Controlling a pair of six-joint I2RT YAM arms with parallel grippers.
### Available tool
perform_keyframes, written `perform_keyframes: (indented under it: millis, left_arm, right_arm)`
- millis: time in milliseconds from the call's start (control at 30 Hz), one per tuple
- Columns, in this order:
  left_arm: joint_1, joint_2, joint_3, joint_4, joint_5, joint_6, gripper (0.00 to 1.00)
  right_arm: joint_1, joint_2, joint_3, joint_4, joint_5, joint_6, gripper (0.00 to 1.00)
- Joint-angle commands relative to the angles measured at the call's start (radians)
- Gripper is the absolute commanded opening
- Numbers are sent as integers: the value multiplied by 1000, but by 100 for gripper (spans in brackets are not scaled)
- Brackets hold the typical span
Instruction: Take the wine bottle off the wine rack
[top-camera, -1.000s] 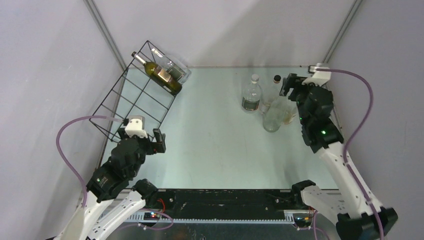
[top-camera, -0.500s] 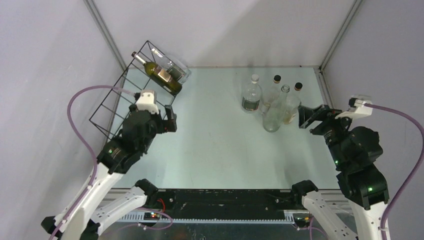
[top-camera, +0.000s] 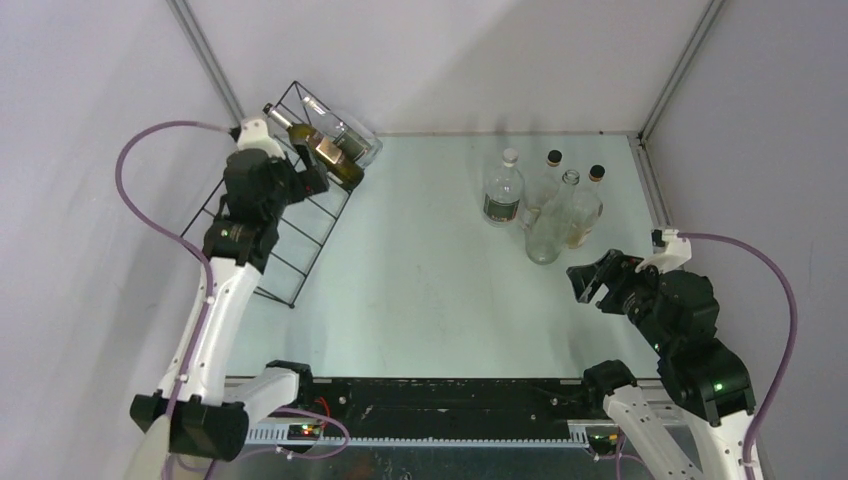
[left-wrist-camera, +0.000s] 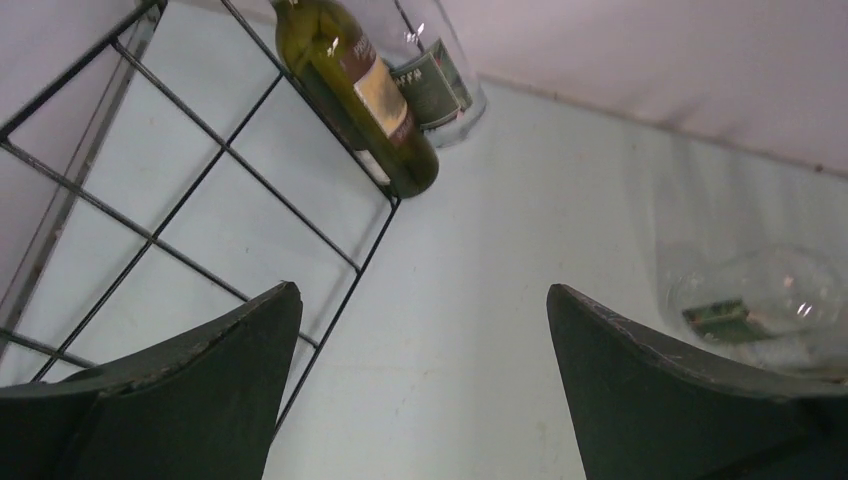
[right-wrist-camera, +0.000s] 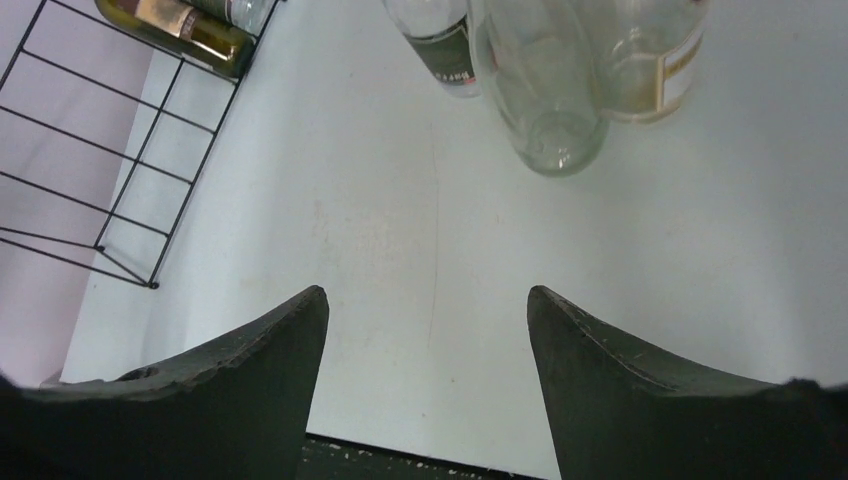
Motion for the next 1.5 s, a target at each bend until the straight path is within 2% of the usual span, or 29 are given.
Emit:
perform_keyframes:
  millis: [0, 333, 700, 1033, 1467]
  left_arm:
    - [63, 89, 94, 119, 78, -29, 100]
    - [103, 277, 211, 241, 9, -77, 99]
    - [178, 554, 418, 204, -36, -212, 98]
    - [250, 751, 531, 222, 58, -328, 90]
    - [276, 920, 678, 229, 56, -292, 86]
  right_arm:
    - [-3, -38, -57, 30, -61, 55, 75]
    - [-3, -70, -127, 36, -48, 75, 75]
    - [-3, -60, -203, 69, -25, 60, 75]
    - [-3, -22, -204, 75, 16, 48, 75]
    - [-2, -20, -204, 72, 46, 47, 75]
